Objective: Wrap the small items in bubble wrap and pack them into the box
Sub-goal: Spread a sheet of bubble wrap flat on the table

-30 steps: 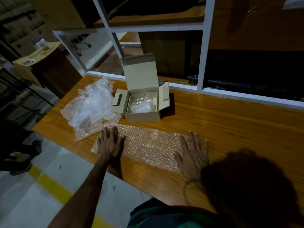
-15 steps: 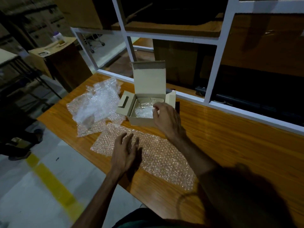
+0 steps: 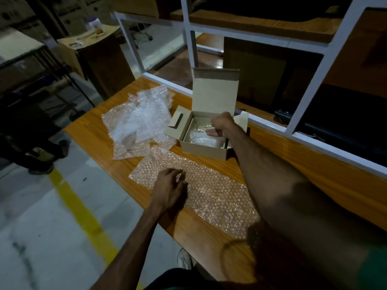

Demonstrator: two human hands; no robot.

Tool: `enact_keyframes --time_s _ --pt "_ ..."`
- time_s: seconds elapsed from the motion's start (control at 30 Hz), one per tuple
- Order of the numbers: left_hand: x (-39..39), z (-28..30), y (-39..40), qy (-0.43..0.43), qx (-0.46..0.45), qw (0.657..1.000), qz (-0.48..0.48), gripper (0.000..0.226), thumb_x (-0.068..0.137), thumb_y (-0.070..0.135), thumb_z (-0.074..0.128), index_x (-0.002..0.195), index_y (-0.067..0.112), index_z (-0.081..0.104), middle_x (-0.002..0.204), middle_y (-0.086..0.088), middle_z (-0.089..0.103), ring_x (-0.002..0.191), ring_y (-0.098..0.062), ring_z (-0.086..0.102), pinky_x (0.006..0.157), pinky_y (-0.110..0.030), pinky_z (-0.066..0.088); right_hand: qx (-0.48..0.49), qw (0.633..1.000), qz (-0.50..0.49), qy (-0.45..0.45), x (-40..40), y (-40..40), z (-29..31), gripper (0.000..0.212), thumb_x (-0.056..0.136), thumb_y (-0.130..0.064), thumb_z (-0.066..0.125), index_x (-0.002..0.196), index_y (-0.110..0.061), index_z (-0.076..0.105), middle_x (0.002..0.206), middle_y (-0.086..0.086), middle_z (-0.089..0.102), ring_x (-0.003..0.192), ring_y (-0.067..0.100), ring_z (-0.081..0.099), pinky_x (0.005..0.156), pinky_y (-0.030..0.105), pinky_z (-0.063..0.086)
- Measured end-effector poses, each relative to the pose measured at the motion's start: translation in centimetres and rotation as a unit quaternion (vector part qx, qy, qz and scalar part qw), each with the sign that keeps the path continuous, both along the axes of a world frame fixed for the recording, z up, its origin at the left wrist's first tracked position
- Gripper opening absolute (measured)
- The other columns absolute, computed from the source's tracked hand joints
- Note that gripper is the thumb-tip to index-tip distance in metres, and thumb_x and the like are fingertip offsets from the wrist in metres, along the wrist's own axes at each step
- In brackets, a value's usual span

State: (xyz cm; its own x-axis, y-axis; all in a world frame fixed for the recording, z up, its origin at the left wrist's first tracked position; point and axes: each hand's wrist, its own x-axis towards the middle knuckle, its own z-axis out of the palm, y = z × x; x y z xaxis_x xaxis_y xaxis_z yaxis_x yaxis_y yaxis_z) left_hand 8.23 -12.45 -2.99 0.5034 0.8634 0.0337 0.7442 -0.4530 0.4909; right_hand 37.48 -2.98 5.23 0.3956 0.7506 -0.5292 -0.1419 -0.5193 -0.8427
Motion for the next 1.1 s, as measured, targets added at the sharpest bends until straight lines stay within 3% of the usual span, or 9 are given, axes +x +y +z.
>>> enact_keyframes --time_s 0.07,0.13,0.27,0.43,0.57,0.67,0.87,1.03,1.1 --pt "-0.1 -0.2 0.2 0.002 -0.006 1.000 0.005 0.044 0.104 0.048 0.055 0.134 0.017 0.067 0.128 -0.005 0.068 0.112 -0.023 0.061 0.095 -0.046 0.053 0.000 0.998 -0.055 0.020 -0.3 0.4 0.1 0.008 0.107 0.001 0.051 0.112 0.002 0.057 0.083 0.020 0.067 0.069 0.029 0.075 0.043 0.033 0.059" --pt "-0.1 -0.3 0.3 0.004 -0.004 1.000 0.005 0.037 0.104 0.047 0.056 0.128 0.022 0.069 0.125 -0.001 0.069 0.110 -0.019 0.061 0.094 -0.045 0.054 0.005 0.997 -0.074 -0.022 -0.4 0.9 -0.5 0.011 0.106 0.000 0.057 0.116 0.002 0.060 0.083 0.018 0.069 0.063 0.023 0.075 0.047 0.030 0.061" --pt "-0.2 -0.1 0.6 0.012 0.004 1.000 -0.007 0.032 0.104 0.047 0.054 0.121 0.025 0.072 0.119 0.003 0.070 0.105 -0.016 0.061 0.091 -0.043 0.054 -0.007 0.989 -0.081 -0.121 -0.6 1.5 -1.6 0.022 0.096 -0.002 0.073 0.116 0.004 0.067 0.090 0.016 0.075 0.069 0.022 0.078 0.058 0.031 0.065" --pt "-0.1 1.5 1.1 -0.019 -0.007 1.000 -0.022 0.028 0.103 0.039 0.056 0.107 0.018 0.075 0.102 0.001 0.072 0.087 -0.009 0.062 0.076 -0.027 0.046 0.005 0.977 -0.068 -0.203 -0.9 1.4 -0.4 0.015 0.084 -0.005 0.085 0.094 -0.007 0.075 0.083 0.007 0.077 0.079 0.021 0.078 0.075 0.041 0.067" --pt "-0.2 2.4 1.4 -0.051 -0.027 0.998 -0.012 0.026 0.105 0.029 0.058 0.113 0.012 0.075 0.106 0.002 0.074 0.084 0.002 0.061 0.075 -0.016 0.043 0.080 0.976 -0.100 -0.177 -0.7 -0.3 1.5 0.016 0.092 0.003 0.071 0.098 -0.012 0.074 0.080 -0.005 0.070 0.069 0.005 0.068 0.053 0.017 0.053" --pt "-0.4 2.7 1.5 -0.072 -0.031 0.997 -0.005 0.026 0.106 0.028 0.058 0.118 0.012 0.075 0.109 0.004 0.074 0.088 0.009 0.059 0.079 -0.011 0.042 0.154 0.972 -0.107 -0.143 -0.2 -2.2 3.1 0.017 0.096 0.001 0.069 0.092 -0.015 0.070 0.086 -0.002 0.069 0.073 0.008 0.066 0.053 0.015 0.047" --pt "-1.2 2.8 1.5 -0.110 -0.058 0.992 0.011 0.028 0.107 0.036 0.057 0.120 0.017 0.074 0.110 0.004 0.076 0.095 -0.004 0.068 0.085 -0.034 0.058 0.221 0.967 0.000 -0.129 -1.4 -6.6 5.3 0.023 0.097 -0.003 0.073 0.079 -0.015 0.064 0.086 0.009 0.068 0.055 0.002 0.059 0.049 0.013 0.045" --pt "-3.0 3.1 2.1 -0.125 -0.064 0.989 0.040 0.045 0.101 0.047 0.052 0.124 0.015 0.074 0.116 0.002 0.077 0.097 -0.007 0.071 0.086 -0.038 0.061 0.180 0.970 0.105 -0.127 -5.3 -9.5 2.6 0.026 0.096 0.003 0.069 0.076 -0.011 0.063 0.097 0.014 0.071 0.060 0.000 0.062 0.053 0.016 0.050" --pt "-3.9 3.1 2.7 -0.122 -0.048 0.990 0.060 0.045 0.100 0.045 0.052 0.124 0.014 0.075 0.117 0.000 0.077 0.096 -0.008 0.071 0.085 -0.039 0.062 0.153 0.973 0.133 -0.113 -6.9 -10.2 0.7 0.027 0.098 0.000 0.069 0.075 -0.015 0.063 0.087 0.010 0.069 0.056 0.005 0.060 0.055 0.024 0.051"
